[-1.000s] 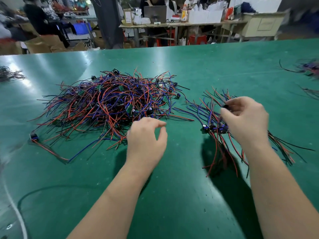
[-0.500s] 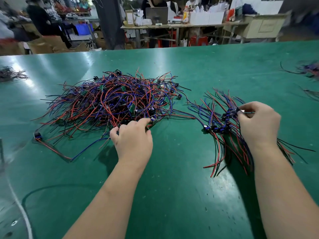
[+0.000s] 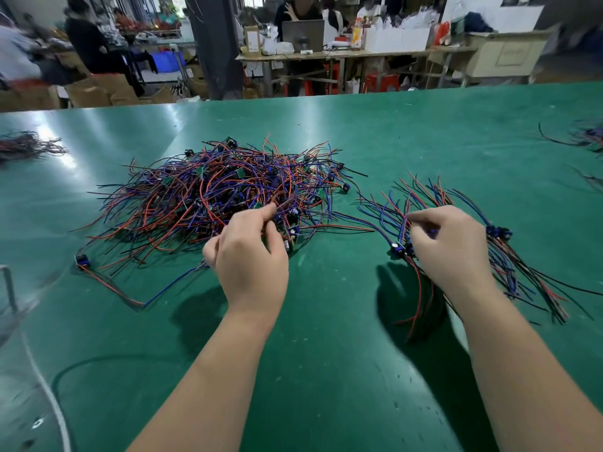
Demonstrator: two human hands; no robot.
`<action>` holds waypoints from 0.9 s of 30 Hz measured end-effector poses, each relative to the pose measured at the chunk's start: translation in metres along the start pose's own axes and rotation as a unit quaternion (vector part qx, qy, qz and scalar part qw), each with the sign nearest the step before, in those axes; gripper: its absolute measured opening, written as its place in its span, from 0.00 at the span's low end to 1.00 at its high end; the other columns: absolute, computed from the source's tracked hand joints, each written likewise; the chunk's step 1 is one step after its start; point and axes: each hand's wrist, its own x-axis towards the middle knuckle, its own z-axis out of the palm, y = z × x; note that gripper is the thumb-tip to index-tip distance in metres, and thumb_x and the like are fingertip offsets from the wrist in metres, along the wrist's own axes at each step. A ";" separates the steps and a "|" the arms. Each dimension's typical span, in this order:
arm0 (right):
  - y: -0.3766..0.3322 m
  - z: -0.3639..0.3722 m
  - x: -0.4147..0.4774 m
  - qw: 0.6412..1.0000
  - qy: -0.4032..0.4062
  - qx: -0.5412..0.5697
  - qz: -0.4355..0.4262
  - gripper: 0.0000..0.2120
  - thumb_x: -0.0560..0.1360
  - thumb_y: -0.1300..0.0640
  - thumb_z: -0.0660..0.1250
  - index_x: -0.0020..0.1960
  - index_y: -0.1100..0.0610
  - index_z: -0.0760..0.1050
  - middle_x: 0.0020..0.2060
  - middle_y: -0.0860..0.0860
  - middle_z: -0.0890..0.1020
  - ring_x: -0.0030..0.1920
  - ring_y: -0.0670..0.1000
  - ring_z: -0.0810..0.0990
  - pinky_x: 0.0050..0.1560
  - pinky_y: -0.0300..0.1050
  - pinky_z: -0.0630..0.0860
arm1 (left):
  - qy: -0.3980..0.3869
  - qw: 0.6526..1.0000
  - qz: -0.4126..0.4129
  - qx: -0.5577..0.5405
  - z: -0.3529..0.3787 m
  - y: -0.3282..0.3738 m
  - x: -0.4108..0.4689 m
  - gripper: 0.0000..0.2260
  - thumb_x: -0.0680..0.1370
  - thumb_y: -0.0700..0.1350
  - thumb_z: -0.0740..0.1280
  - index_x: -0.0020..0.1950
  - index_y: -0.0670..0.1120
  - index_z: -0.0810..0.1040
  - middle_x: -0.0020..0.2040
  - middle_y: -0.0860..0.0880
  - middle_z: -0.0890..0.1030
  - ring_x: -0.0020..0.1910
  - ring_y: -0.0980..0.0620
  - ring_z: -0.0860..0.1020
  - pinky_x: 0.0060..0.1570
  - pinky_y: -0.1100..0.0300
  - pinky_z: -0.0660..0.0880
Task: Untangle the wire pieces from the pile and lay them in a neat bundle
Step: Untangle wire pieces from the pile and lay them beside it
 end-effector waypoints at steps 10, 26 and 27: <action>-0.029 0.017 -0.024 0.939 -0.264 0.222 -0.011 0.13 0.74 0.62 0.68 0.45 0.44 0.81 0.39 0.52 0.85 0.41 0.54 0.83 0.47 0.49 0.79 | 0.029 0.991 0.093 0.090 -0.002 0.008 -0.005 0.30 0.70 0.39 0.70 0.72 0.48 0.69 0.67 0.50 0.73 0.61 0.53 0.70 0.61 0.45 0.61; -0.022 0.038 -0.035 0.927 -0.329 0.138 -0.112 0.31 0.74 0.64 0.67 0.68 0.36 0.65 0.57 0.44 0.71 0.47 0.42 0.75 0.49 0.30 0.68 | -0.121 0.957 -0.022 -0.264 -0.014 0.013 0.007 0.26 0.70 0.57 0.56 0.65 0.50 0.75 0.66 0.49 0.73 0.67 0.53 0.70 0.69 0.42 0.61; -0.024 0.040 -0.038 0.925 -0.340 0.115 -0.125 0.30 0.74 0.63 0.66 0.70 0.40 0.66 0.61 0.46 0.71 0.55 0.43 0.74 0.54 0.30 0.66 | -0.073 0.964 -0.006 -0.257 -0.016 0.014 0.005 0.28 0.72 0.57 0.55 0.68 0.47 0.73 0.68 0.48 0.71 0.68 0.50 0.69 0.68 0.41 0.62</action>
